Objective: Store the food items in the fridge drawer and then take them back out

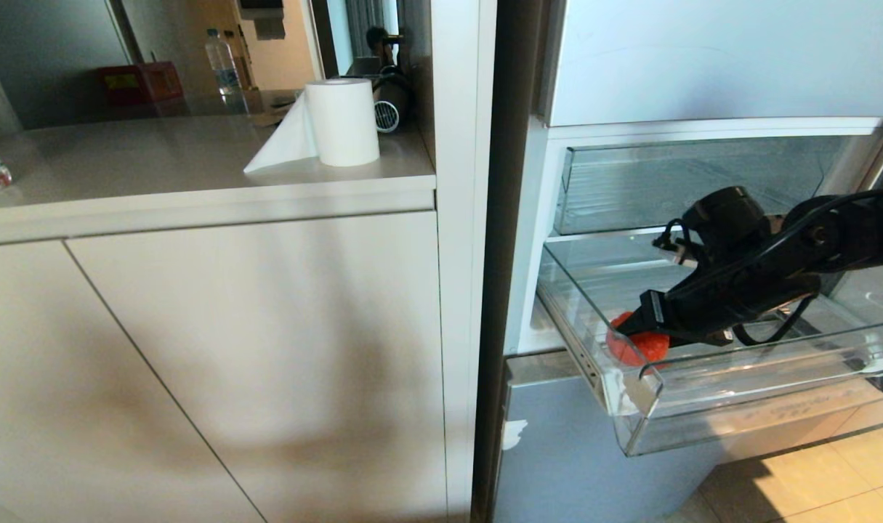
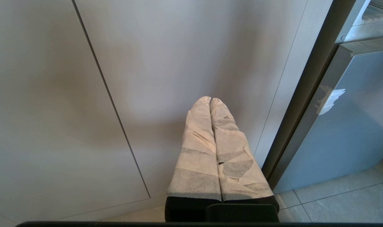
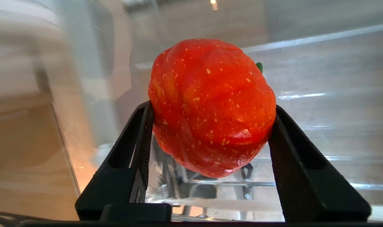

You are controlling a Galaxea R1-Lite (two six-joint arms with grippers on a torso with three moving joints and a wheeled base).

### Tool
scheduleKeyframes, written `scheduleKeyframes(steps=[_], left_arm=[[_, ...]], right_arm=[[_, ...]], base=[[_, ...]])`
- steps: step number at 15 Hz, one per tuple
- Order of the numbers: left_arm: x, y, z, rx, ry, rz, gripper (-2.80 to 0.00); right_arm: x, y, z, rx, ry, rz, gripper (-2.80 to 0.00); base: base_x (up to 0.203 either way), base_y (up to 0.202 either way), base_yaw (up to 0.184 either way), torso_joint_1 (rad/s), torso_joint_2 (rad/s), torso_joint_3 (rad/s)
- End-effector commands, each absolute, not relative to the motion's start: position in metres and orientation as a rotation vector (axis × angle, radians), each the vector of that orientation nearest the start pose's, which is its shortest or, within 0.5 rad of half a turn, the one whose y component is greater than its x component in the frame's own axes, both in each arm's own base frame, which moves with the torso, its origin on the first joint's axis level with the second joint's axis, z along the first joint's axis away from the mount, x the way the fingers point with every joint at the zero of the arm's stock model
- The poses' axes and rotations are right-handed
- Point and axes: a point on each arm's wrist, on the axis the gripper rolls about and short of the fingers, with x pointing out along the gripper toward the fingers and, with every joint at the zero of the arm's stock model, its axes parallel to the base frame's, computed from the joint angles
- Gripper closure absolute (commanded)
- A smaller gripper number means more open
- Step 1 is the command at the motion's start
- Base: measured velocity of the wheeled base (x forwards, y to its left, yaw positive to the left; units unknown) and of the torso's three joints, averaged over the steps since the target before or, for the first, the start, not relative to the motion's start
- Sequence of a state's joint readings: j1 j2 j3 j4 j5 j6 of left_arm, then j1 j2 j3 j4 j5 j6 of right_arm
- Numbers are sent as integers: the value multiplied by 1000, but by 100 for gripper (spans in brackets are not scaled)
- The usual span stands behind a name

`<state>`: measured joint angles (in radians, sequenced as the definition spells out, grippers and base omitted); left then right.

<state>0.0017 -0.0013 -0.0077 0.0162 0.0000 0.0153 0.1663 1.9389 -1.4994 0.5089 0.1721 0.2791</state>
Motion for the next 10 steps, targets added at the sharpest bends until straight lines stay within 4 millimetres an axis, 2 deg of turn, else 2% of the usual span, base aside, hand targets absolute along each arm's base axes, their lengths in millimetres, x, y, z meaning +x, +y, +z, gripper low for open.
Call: scheduleKeyframes(steps=[1, 4, 6, 8, 10], left_arm=[[-24, 0, 76, 15, 6, 1, 0], [-24, 0, 76, 15, 6, 1, 0], [-24, 0, 76, 15, 6, 1, 0], [-24, 0, 76, 15, 7, 1, 0], [-24, 0, 76, 15, 6, 1, 0]], right_arm=[[337, 59, 221, 280, 901, 188, 0], [300, 48, 268, 306, 750, 200, 0], [246, 38, 306, 307, 602, 218, 0], [182, 28, 328, 306, 459, 234, 0], [115, 19, 329, 297, 342, 237, 0]], base=[[0, 0, 0, 0, 0, 0], [0, 0, 0, 0, 0, 0], [0, 0, 0, 0, 0, 0], [0, 0, 0, 0, 0, 0], [0, 0, 0, 0, 0, 0]])
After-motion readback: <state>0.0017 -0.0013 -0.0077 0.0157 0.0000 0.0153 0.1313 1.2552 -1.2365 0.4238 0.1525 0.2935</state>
